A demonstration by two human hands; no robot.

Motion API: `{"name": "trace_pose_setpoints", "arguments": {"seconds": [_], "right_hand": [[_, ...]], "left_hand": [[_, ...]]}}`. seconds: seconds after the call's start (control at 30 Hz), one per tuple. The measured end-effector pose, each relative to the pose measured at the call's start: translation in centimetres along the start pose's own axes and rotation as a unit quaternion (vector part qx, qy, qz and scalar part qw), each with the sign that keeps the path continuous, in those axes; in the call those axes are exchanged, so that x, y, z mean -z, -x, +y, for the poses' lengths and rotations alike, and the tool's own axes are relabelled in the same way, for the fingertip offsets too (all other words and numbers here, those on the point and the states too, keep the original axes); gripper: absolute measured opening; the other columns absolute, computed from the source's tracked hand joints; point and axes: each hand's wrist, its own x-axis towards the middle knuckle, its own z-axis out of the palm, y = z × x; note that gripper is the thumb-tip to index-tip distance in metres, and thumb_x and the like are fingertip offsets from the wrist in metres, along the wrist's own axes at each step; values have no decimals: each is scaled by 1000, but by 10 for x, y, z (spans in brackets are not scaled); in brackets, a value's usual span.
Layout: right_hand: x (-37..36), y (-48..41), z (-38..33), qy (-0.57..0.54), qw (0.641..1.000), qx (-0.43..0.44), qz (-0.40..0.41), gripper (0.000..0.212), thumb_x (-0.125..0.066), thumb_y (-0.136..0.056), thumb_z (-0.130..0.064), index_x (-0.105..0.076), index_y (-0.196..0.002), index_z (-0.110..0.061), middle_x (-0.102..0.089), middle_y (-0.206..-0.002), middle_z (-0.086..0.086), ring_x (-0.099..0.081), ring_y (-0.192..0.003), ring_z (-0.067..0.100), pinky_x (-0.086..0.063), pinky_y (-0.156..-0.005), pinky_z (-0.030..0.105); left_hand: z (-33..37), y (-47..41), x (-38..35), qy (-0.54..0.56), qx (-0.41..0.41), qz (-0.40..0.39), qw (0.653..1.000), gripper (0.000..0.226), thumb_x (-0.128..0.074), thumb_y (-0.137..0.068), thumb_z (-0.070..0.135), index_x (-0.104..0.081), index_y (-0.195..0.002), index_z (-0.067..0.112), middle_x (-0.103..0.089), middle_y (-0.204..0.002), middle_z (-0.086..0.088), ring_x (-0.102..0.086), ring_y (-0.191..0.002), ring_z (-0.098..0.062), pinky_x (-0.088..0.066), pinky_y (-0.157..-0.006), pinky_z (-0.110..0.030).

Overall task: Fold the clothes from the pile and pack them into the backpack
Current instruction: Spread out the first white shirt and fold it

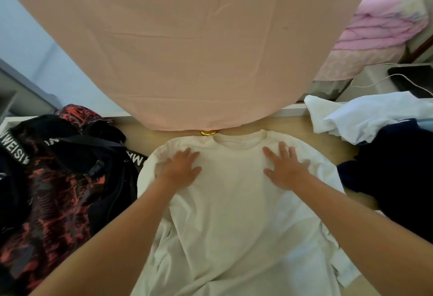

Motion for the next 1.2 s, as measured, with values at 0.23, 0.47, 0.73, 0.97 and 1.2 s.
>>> {"name": "trace_pose_setpoints", "arguments": {"seconds": [0.23,0.47,0.73,0.97,1.2], "right_hand": [[-15,48,-118,-31,965,215,150,60,-34,-102,-43,-17,-157,-27,1,-165,14,-2,-152,32,-14,-119,57],[-50,75,-171,25,966,257,26,75,-40,-96,-61,2,-155,-41,21,-164,-1,15,-151,23,-9,-110,71],[-41,68,-152,9,981,194,-10,84,-46,-94,-62,11,-153,-47,30,-161,-6,20,-150,20,-9,-111,71],[-36,76,-161,-31,982,185,17,76,-41,-99,-54,4,-157,-36,18,-164,6,12,-152,25,-13,-117,61],[-82,122,-152,-42,987,108,109,63,-38,-99,-52,-14,-155,-37,-6,-164,9,-11,-148,30,-27,-111,57]], "left_hand": [[-15,79,10,-64,98,365,923,27,-63,-71,16,-55,-95,8,-52,-93,-9,-47,-82,-29,-37,-71,-38],[-62,121,-18,65,175,238,953,13,-51,-88,21,-60,-83,14,-51,-102,-5,-45,-93,-25,-38,-80,-35],[-77,133,74,94,141,278,946,2,-45,-96,13,-46,-95,12,-57,-81,-6,-53,-68,-25,-35,-55,-34],[-101,129,85,-149,106,351,918,63,-62,-72,4,-46,-132,17,-52,-124,-9,-47,-112,-30,-36,-95,-42],[-28,144,-67,-74,-147,50,985,58,-44,-100,40,-23,-153,30,-15,-162,-2,-14,-148,-27,-15,-119,-41]]}}
